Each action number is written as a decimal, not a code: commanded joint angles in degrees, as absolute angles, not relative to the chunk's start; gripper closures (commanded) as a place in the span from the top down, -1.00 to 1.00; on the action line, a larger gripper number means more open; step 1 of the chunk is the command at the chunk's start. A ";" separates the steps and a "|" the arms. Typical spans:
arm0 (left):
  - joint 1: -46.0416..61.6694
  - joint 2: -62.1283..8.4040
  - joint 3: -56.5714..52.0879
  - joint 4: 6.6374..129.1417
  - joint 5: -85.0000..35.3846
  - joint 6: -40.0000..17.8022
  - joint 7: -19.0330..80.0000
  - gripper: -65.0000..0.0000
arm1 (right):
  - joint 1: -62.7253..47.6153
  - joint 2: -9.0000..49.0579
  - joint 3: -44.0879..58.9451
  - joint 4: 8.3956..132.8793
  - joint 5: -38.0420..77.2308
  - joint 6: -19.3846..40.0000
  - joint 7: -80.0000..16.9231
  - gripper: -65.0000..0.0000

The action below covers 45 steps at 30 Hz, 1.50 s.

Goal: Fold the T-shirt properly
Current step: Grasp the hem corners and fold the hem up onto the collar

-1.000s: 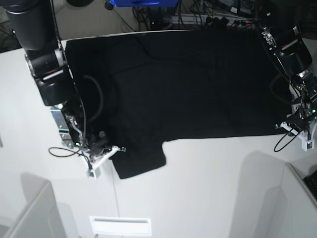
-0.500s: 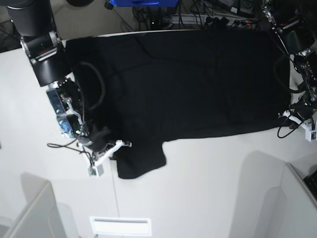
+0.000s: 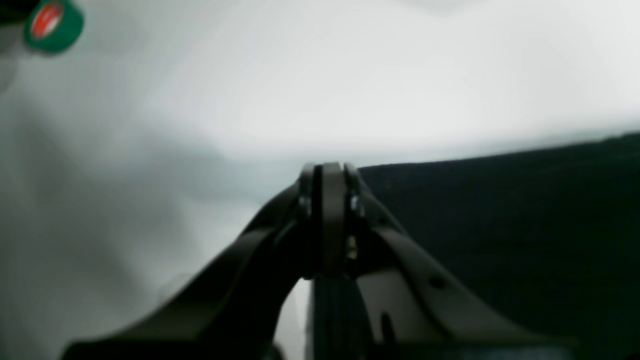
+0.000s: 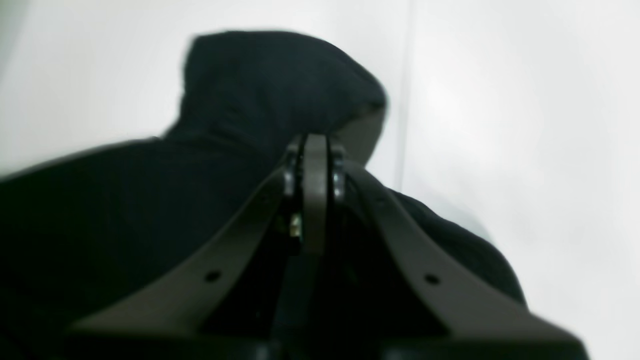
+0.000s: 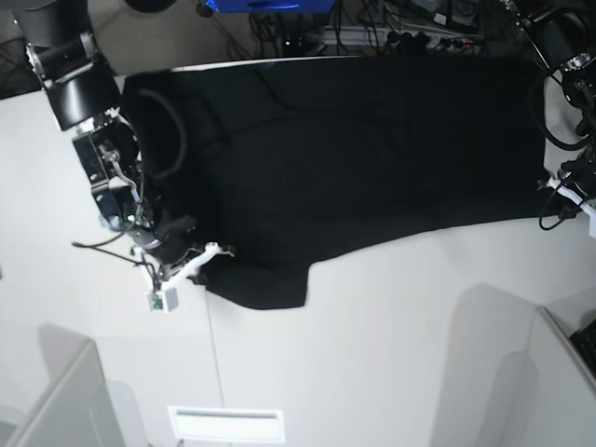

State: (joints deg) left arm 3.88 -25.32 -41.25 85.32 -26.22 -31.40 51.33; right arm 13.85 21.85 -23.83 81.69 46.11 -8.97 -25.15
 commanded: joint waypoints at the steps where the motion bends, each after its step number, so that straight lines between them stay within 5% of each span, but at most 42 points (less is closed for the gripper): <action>1: 3.38 -26.77 -42.51 87.34 -27.21 -31.34 50.86 -1.00 | 14.11 22.90 -20.88 83.30 45.85 -9.01 -24.13 -1.00; 31: 15.87 -26.77 -45.32 98.86 -27.21 -32.84 54.02 -1.00 | -10.77 15.78 5.32 113.71 46.20 -8.92 -44.00 -1.00; 37: 17.45 -26.77 -45.32 99.56 -27.21 -32.84 54.02 -1.00 | -15.52 15.60 10.42 114.07 58.42 -8.92 -44.00 -1.00; 45: 21.67 -26.68 -45.32 104.48 -27.21 -32.84 54.11 -1.00 | -20.09 15.34 10.95 114.86 60.18 -8.92 -43.82 -1.00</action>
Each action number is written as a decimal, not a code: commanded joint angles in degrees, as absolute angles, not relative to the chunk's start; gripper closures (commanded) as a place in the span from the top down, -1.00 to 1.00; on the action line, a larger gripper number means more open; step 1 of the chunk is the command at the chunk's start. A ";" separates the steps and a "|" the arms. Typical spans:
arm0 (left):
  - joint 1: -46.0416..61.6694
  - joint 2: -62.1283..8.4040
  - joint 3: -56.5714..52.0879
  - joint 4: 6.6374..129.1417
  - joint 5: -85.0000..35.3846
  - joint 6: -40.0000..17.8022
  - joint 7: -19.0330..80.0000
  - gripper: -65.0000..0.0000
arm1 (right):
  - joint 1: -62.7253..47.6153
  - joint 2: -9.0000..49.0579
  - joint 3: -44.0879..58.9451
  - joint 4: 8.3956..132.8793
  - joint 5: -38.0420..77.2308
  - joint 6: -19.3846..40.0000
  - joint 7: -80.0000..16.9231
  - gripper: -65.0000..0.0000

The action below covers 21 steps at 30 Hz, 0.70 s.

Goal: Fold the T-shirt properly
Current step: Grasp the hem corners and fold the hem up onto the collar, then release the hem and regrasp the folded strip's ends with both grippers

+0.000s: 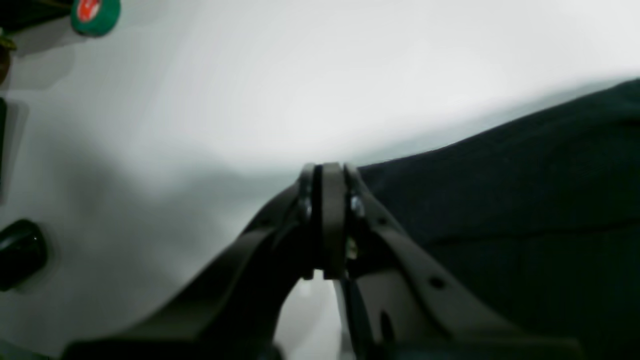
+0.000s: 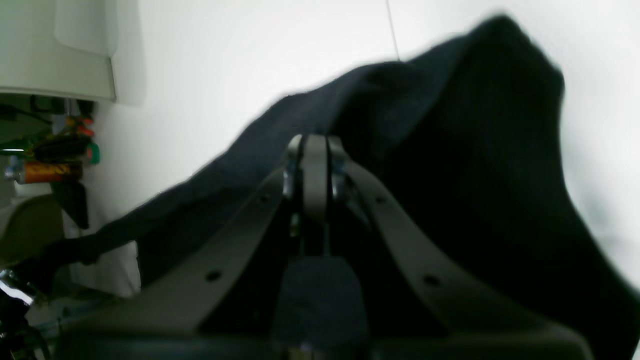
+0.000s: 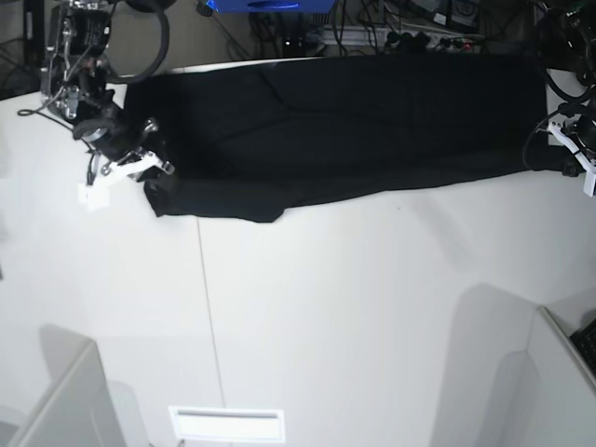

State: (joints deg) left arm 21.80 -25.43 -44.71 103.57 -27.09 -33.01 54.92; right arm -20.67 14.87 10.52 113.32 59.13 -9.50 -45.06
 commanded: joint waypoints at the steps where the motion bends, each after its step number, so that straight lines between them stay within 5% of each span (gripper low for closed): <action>1: 22.02 -26.68 -45.32 104.40 -27.12 -32.84 54.11 -1.00 | -20.70 15.34 11.12 115.03 60.26 -8.92 -43.82 -1.00; 21: 31.34 -26.68 -49.71 104.92 -27.12 -32.92 53.85 -1.00 | -33.01 15.69 14.46 116.09 70.11 -8.92 -44.09 -1.00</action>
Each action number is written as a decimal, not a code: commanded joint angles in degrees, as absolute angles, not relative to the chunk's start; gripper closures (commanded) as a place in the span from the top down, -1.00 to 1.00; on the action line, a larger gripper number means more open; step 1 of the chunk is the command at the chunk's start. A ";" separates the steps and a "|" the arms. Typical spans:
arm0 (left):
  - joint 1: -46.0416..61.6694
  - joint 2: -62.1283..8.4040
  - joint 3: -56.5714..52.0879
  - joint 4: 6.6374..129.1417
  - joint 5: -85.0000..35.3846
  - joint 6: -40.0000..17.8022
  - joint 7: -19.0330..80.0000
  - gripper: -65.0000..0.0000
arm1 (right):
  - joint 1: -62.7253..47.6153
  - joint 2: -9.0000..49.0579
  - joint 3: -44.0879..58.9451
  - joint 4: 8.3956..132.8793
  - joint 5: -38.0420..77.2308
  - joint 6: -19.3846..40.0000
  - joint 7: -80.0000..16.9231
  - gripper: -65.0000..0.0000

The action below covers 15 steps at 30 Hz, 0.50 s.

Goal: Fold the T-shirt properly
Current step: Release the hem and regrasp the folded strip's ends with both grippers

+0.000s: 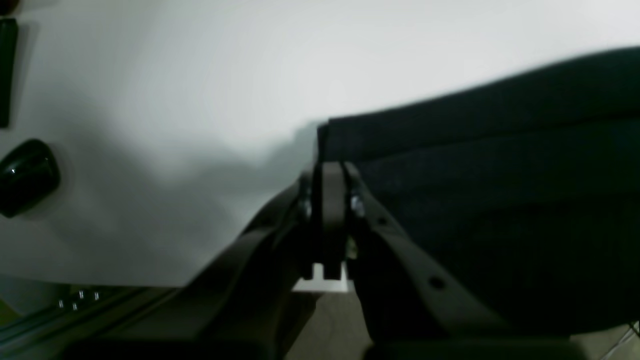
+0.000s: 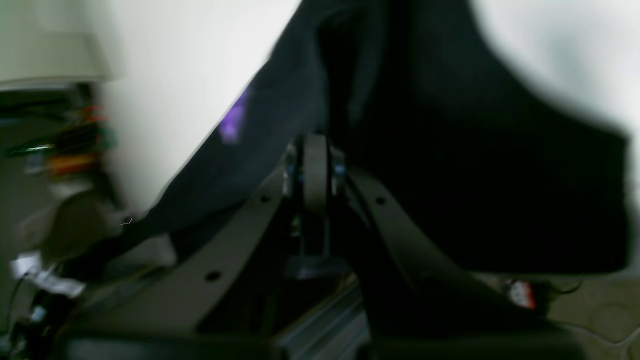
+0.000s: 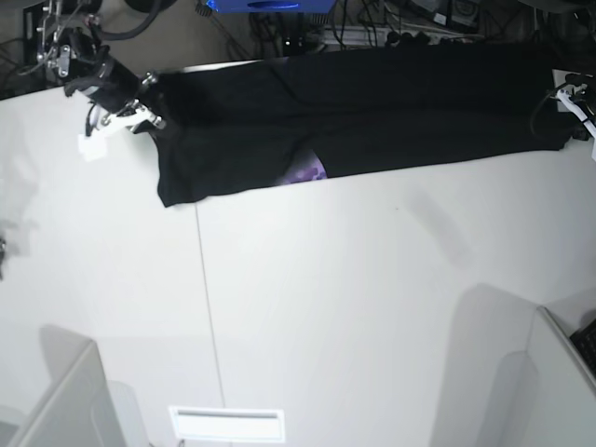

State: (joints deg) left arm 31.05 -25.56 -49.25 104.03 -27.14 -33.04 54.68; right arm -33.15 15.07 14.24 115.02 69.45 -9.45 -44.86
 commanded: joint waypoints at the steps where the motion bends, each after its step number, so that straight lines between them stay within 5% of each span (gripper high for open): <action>1: 31.60 -26.68 -49.71 104.92 -27.03 -32.92 53.85 -1.00 | -33.10 15.69 14.46 116.09 70.11 -8.92 -44.09 -1.00; 15: 35.47 -26.68 -45.49 104.40 -26.59 -32.92 54.11 -1.00 | -36.88 13.67 14.37 115.65 63.25 -8.92 -44.09 -1.00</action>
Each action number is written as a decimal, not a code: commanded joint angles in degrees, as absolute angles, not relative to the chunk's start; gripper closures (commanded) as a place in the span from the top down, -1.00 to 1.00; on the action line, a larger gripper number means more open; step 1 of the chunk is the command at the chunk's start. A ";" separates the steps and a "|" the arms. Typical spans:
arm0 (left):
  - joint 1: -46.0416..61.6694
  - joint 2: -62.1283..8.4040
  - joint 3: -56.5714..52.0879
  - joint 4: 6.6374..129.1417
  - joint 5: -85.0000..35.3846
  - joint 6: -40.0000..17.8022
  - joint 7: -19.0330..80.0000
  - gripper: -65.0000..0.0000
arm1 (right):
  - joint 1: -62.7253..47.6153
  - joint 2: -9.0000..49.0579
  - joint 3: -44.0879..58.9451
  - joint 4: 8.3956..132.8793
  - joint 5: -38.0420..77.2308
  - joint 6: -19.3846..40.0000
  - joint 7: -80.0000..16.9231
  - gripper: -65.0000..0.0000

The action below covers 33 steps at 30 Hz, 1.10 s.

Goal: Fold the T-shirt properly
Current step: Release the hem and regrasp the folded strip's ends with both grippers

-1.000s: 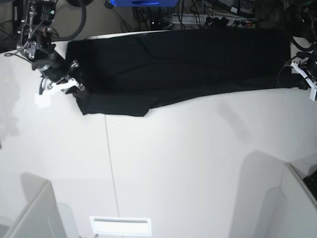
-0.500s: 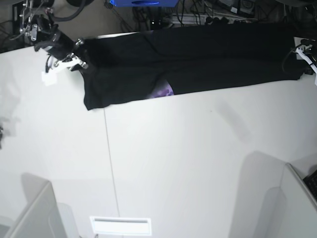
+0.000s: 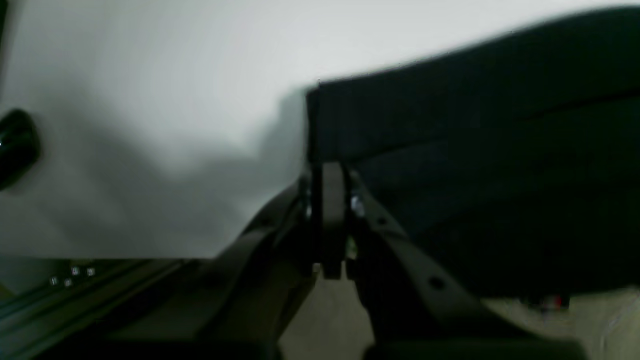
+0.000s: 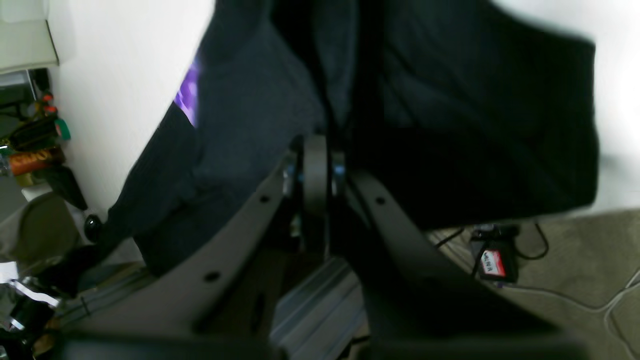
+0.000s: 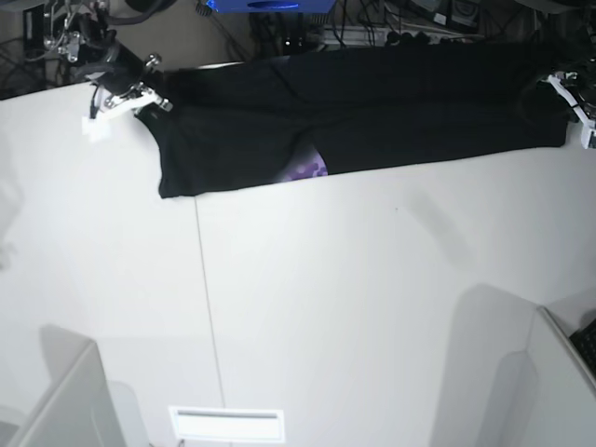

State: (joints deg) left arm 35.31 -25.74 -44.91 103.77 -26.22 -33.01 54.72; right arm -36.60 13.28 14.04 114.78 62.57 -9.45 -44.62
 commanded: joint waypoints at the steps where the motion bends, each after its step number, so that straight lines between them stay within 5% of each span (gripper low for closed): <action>1: 35.82 -26.77 -44.35 104.40 -26.15 -32.92 54.11 -1.00 | -36.88 13.76 14.37 115.65 63.25 -8.92 -44.09 -1.00; 5: 35.56 -26.15 -43.21 104.40 -19.91 -32.84 53.85 -1.00 | -37.14 13.76 14.46 115.65 63.16 -8.92 -44.09 -1.00; 7: 35.03 -24.84 -43.56 104.57 -17.19 -32.84 53.76 -1.00 | -37.14 13.76 14.55 115.65 62.37 -8.92 -44.09 -0.66; 10: 33.71 -23.96 -43.65 104.75 -13.76 -32.84 53.76 -0.52 | -36.97 13.23 14.46 115.65 56.40 -8.92 -43.65 -0.21; 14: 33.63 -23.25 -44.18 105.10 -15.43 -32.84 53.76 0.11 | -36.97 11.47 12.70 115.91 45.85 -6.81 -38.02 -0.36; 17: 33.63 -21.49 -48.31 107.30 -20.09 -32.84 53.76 0.27 | -37.14 12.00 8.13 115.91 40.04 -1.63 -33.01 -0.45; 21: 33.54 -18.51 -53.23 108.70 -24.40 -32.84 53.85 0.13 | -36.09 11.74 0.57 115.74 31.87 0.75 -30.20 -0.88; 23: 33.45 -17.54 -53.14 107.82 -22.99 -32.84 53.76 -0.32 | -35.12 11.56 -2.07 115.65 27.30 0.75 -30.20 -1.00; 25: 32.31 -16.48 -52.88 105.63 -21.14 -32.84 53.67 -1.00 | -34.24 10.77 -4.18 115.56 23.69 0.48 -30.37 -1.00; 33: 23.69 -14.20 -47.43 91.56 -6.90 -32.84 52.97 -1.00 | -29.32 6.55 -4.79 108.09 15.60 0.48 -32.75 -1.00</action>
